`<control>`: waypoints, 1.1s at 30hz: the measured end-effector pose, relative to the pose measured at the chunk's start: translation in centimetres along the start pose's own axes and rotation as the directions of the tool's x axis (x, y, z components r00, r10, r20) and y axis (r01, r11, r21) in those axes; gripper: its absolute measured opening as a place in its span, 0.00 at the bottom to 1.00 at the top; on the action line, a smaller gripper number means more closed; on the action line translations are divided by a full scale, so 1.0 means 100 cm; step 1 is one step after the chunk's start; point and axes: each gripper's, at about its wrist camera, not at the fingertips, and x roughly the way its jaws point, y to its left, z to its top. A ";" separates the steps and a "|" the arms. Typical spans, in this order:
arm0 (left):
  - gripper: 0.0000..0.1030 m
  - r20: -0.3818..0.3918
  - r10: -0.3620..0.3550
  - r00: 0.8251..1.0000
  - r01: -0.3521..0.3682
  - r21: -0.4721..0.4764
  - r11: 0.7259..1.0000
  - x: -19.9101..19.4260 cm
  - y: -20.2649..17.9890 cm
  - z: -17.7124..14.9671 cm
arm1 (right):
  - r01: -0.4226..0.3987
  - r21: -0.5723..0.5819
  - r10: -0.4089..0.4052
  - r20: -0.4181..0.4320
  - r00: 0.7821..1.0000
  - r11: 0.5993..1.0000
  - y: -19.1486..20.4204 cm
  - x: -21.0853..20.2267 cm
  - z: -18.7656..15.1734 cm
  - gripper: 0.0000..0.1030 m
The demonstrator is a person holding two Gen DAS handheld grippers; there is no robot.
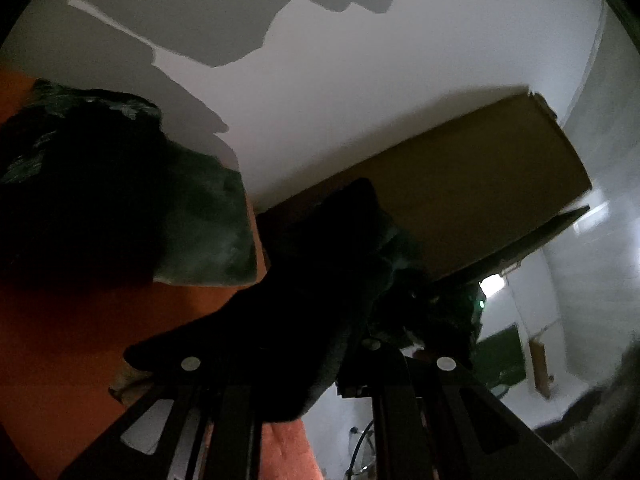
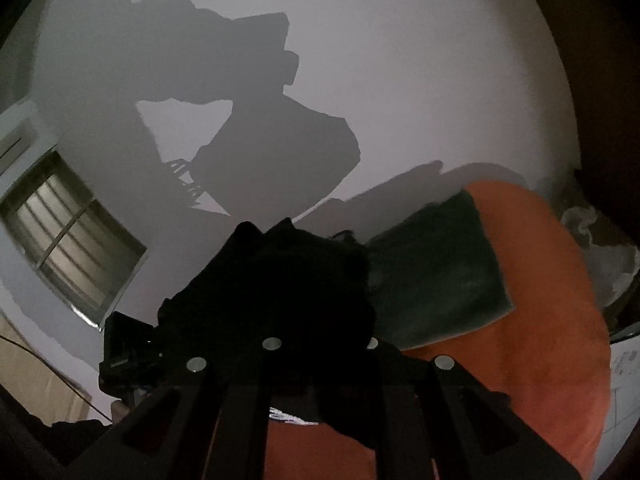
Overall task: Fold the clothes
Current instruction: 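Carry the shirt over and lower it onto the patterned garment with both grippers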
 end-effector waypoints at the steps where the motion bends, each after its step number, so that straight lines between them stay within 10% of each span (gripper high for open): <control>1: 0.11 -0.017 0.012 1.000 -0.012 0.003 1.000 0.010 0.002 0.006 | 0.006 -0.002 -0.006 -0.014 1.000 1.000 -0.007 0.001 0.005 0.07; 9: 0.11 -0.112 0.038 0.993 -0.038 0.003 0.999 0.081 0.036 0.081 | 0.061 -0.062 -0.072 -0.191 0.979 0.996 -0.064 0.065 0.086 0.07; 19: 0.11 -0.084 0.340 0.937 -0.349 -0.151 0.925 0.166 0.211 0.196 | 0.218 -0.068 -0.227 -0.409 0.884 0.974 -0.174 0.311 0.145 0.07; 25: 0.15 -0.131 0.417 0.899 -0.432 -0.111 0.895 0.183 0.211 0.215 | 0.269 -0.033 -0.259 -0.396 0.881 0.963 -0.188 0.322 0.146 0.09; 29: 0.24 -0.181 0.455 0.872 -0.484 -0.169 0.859 0.186 0.222 0.219 | 0.408 0.006 -0.359 -0.463 0.811 0.913 -0.214 0.327 0.145 0.54; 33: 0.31 -0.087 0.495 0.864 -0.503 -0.162 0.849 0.145 0.203 0.228 | 0.430 0.092 -0.389 -0.291 0.874 0.898 -0.215 0.276 0.173 0.55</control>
